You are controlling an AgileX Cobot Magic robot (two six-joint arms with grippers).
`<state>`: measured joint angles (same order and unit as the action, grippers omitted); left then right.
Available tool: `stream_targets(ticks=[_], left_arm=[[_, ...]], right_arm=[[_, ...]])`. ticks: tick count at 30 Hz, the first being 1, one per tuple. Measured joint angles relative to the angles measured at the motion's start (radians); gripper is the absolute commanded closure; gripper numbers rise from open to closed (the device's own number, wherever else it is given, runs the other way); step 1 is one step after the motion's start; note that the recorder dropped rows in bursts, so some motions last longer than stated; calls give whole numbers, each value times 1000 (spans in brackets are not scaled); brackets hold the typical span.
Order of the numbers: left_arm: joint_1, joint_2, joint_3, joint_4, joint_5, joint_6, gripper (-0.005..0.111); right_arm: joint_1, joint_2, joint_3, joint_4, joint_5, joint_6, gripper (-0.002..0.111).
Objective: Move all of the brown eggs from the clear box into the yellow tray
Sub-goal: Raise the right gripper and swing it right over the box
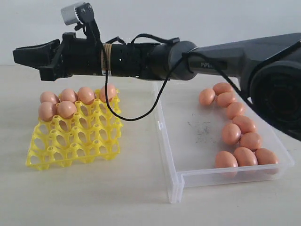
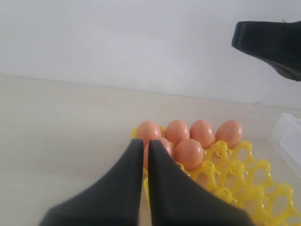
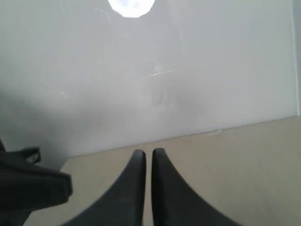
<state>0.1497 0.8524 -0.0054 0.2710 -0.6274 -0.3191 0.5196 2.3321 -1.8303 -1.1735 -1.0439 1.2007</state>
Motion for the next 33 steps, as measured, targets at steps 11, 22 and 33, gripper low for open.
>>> stream_targets(ticks=[11, 22, 33], left_arm=[[0, 0, 0, 0, -4, 0, 103], [0, 0, 0, 0, -4, 0, 103], [0, 0, 0, 0, -4, -11, 103]], right_arm=[[-30, -242, 85, -556, 186, 385, 109], [-162, -569, 611, -574, 645, 353, 109], [-166, -645, 824, -105, 1722, -305, 109]])
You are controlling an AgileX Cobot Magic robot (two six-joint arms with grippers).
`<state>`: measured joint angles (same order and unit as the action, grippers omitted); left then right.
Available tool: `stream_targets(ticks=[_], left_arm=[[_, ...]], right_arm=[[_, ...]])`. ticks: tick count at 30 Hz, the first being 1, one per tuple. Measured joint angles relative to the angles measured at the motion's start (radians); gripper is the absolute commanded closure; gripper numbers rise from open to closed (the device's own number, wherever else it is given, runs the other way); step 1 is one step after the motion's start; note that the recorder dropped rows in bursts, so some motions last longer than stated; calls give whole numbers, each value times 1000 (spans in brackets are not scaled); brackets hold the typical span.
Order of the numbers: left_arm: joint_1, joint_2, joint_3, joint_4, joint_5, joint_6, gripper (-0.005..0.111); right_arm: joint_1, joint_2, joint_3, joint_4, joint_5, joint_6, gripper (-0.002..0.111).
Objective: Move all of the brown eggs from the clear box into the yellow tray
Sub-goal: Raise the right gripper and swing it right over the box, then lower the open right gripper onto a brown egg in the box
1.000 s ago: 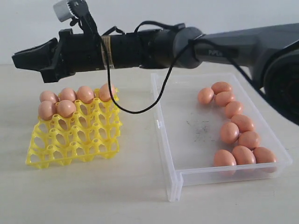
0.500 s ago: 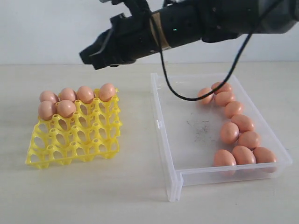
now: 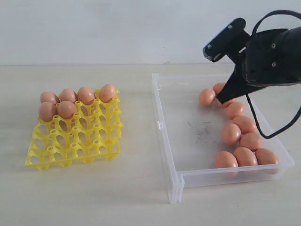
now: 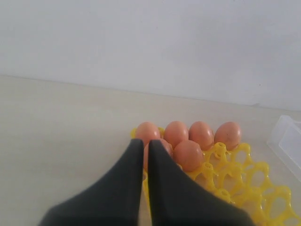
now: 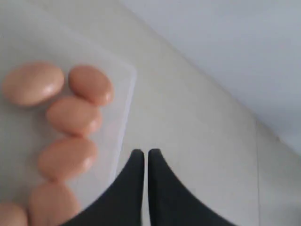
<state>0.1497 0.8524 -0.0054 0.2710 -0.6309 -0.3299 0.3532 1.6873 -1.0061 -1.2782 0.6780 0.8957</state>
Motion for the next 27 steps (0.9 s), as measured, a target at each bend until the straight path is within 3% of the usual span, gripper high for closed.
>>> stream_targets(ticks=[3, 9, 13, 17, 21, 23, 27], left_arm=[[0, 0, 0, 0, 0, 0, 103], [0, 0, 0, 0, 0, -2, 103], [0, 0, 0, 0, 0, -2, 103], [0, 0, 0, 0, 0, -4, 103], [0, 0, 0, 0, 0, -6, 103], [0, 0, 0, 0, 0, -6, 103], [0, 0, 0, 0, 0, -6, 103]], right_arm=[[-4, -2, 0, 337, -5, -259, 109], [-57, -2, -14, 1055, -215, -869, 109], [-173, 23, -107, 1366, -106, -1131, 109], [-234, 72, -237, 1442, 83, -1182, 109], [-234, 107, -331, 1462, 217, -1186, 104], [-228, 120, -356, 1470, 260, -1188, 95], [-223, 155, -365, 1435, 370, -1086, 64]])
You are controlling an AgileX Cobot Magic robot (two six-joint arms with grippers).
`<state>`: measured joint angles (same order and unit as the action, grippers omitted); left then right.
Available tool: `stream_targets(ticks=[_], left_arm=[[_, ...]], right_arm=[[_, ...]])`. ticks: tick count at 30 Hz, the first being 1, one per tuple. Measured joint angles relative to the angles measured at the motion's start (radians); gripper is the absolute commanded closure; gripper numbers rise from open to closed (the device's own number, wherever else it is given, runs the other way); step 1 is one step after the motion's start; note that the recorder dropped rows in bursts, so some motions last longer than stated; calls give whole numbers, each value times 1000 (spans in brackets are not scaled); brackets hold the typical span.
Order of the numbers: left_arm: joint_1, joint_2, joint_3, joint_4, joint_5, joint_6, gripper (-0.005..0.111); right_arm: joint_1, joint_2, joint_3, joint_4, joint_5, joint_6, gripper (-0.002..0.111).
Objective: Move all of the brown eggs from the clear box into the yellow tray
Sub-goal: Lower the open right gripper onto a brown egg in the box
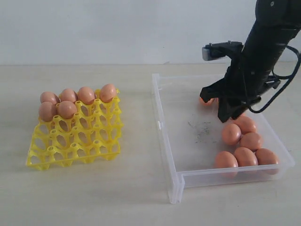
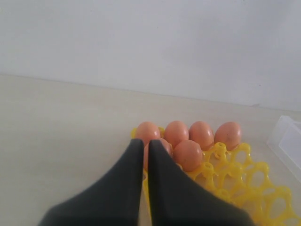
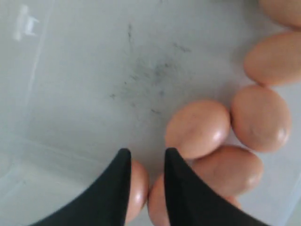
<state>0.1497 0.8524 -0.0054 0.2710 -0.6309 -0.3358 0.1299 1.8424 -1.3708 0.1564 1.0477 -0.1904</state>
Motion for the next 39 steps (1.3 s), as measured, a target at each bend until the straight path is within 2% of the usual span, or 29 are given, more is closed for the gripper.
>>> stream_targets(ticks=[3, 7, 15, 20, 29, 39], left_arm=[[0, 0, 0, 0, 0, 0, 103], [0, 0, 0, 0, 0, 0, 103], [0, 0, 0, 0, 0, 0, 103], [0, 0, 0, 0, 0, 0, 103], [0, 0, 0, 0, 0, 0, 103], [0, 0, 0, 0, 0, 0, 103]], right_arm=[[0, 35, -2, -80, 72, 164, 51], [0, 73, -2, -113, 86, 327, 50], [0, 91, -2, -60, -39, 395, 50], [0, 91, -2, -63, -96, 506, 50], [0, 195, -2, -73, -125, 531, 50], [0, 195, -2, -75, -174, 523, 50]])
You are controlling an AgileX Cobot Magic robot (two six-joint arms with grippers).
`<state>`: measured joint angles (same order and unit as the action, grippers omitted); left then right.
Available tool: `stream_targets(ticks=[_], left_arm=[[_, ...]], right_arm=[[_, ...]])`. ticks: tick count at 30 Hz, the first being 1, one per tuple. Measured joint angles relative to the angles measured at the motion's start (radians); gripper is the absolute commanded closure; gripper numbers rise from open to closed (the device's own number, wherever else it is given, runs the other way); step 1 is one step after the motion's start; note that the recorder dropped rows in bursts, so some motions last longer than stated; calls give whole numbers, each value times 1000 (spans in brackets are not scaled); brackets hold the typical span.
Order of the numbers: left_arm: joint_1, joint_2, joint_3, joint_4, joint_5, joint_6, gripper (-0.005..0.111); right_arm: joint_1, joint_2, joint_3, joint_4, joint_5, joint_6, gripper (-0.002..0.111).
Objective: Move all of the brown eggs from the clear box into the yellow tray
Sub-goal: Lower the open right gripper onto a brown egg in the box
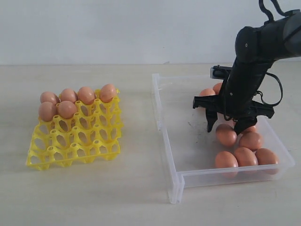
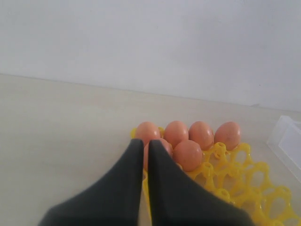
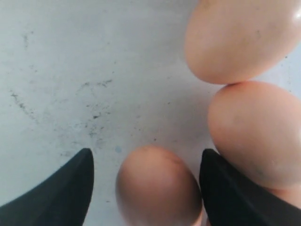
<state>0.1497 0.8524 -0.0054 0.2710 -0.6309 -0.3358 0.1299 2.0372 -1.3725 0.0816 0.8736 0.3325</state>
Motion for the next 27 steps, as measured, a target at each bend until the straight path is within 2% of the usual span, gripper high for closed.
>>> stream_targets(ticks=[14, 17, 20, 22, 27], left_arm=[[0, 0, 0, 0, 0, 0, 103], [0, 0, 0, 0, 0, 0, 103], [0, 0, 0, 0, 0, 0, 103], [0, 0, 0, 0, 0, 0, 103], [0, 0, 0, 0, 0, 0, 103]], right_arm=[[2, 0, 0, -4, 2, -193, 52], [7, 0, 0, -6, 2, -201, 66], [10, 0, 0, -6, 6, -225, 87], [10, 0, 0, -6, 15, -249, 106], [10, 0, 0, -9, 37, -283, 108]])
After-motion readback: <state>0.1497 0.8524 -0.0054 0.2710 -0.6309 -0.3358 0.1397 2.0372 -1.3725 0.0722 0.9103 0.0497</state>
